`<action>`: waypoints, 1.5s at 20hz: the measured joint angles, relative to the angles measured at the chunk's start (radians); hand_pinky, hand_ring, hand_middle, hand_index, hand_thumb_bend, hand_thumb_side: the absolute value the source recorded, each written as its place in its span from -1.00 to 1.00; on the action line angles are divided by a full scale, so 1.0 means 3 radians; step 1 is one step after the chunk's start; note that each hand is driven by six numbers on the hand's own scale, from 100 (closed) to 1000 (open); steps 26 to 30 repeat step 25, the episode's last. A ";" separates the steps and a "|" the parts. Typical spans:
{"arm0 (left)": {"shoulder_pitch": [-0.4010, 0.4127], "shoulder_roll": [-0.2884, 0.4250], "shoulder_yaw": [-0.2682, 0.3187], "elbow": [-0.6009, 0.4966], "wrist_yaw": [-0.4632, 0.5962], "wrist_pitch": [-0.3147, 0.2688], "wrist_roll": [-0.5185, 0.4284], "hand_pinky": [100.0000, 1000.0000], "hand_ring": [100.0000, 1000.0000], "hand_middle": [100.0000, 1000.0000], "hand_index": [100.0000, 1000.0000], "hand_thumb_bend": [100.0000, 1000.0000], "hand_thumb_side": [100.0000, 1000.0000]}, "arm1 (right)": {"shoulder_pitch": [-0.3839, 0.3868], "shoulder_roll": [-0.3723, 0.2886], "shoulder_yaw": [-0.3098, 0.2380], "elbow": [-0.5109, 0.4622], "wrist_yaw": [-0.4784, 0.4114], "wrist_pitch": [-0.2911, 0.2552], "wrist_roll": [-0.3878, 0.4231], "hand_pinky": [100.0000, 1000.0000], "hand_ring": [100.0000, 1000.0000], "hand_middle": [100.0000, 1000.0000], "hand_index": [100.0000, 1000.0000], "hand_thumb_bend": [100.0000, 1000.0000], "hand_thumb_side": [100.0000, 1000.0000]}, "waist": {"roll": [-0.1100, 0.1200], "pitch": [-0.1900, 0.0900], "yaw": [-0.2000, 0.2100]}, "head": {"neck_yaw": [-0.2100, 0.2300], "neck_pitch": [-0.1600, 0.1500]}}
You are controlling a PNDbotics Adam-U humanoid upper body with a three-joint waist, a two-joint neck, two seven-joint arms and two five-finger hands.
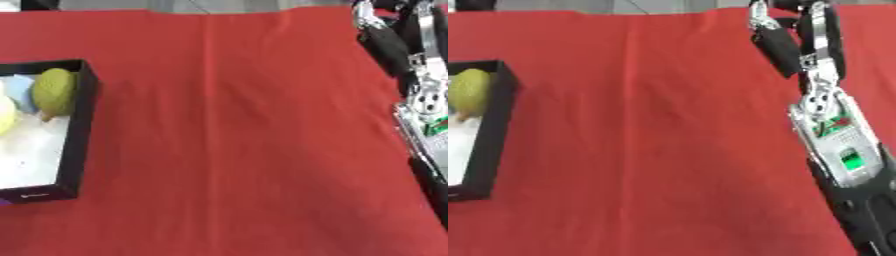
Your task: Pick up the objects with one hand, pass them to the other hand, and then place them into the box on the other side of the table.
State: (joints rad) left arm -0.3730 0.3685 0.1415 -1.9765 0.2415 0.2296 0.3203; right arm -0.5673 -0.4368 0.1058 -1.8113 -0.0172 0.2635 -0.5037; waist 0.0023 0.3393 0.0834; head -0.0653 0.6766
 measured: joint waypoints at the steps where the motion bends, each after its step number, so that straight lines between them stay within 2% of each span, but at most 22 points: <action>1: 0.0009 -0.0022 0.0005 0.0000 0.0052 -0.0051 -0.0010 0.82 0.49 0.57 0.59 -0.02 0.28 | 0.0016 -0.0003 -0.0012 0.0026 -0.0050 -0.0013 -0.0043 0.46 0.61 0.88 0.80 -1.00 -0.09 | -0.0007 -0.0006 0.0004 | 0.0000 0.0011; 5: 0.0026 -0.0057 0.0020 0.0038 0.0266 -0.0229 -0.0046 0.81 0.47 0.56 0.58 -0.04 0.29 | 0.0086 -0.0024 -0.0047 0.0125 -0.0193 -0.0075 -0.0122 0.45 0.58 0.85 0.78 -1.00 -0.05 | -0.0023 -0.0019 0.0016 | 0.0000 0.0025; 10: 0.0055 -0.0079 0.0055 0.0092 0.0511 -0.0314 -0.0091 0.81 0.47 0.56 0.58 -0.06 0.30 | 0.0169 -0.0025 -0.0096 0.0224 -0.0282 -0.0185 -0.0150 0.44 0.58 0.84 0.77 -1.00 0.01 | -0.0058 -0.0030 0.0027 | -0.0021 0.0025; 20: 0.0070 -0.0079 0.0057 0.0107 0.0546 -0.0305 -0.0162 0.81 0.47 0.56 0.58 -0.08 0.30 | 0.0251 -0.0026 -0.0126 0.0253 -0.0314 -0.0284 -0.0196 0.44 0.56 0.83 0.78 -1.00 0.06 | -0.0193 -0.0044 0.0039 | -0.0059 0.0024; 25: 0.0069 -0.0079 0.0055 0.0106 0.0538 -0.0266 -0.0200 0.81 0.47 0.57 0.59 -0.09 0.30 | 0.0280 -0.0028 -0.0155 0.0244 -0.0333 -0.0277 -0.0215 0.44 0.55 0.83 0.77 -1.00 0.06 | -0.0226 -0.0052 0.0040 | -0.0064 0.0024; 30: 0.0069 -0.0079 0.0055 0.0106 0.0538 -0.0266 -0.0200 0.81 0.47 0.57 0.59 -0.09 0.30 | 0.0280 -0.0028 -0.0155 0.0244 -0.0333 -0.0277 -0.0215 0.44 0.55 0.83 0.77 -1.00 0.06 | -0.0226 -0.0052 0.0040 | -0.0064 0.0024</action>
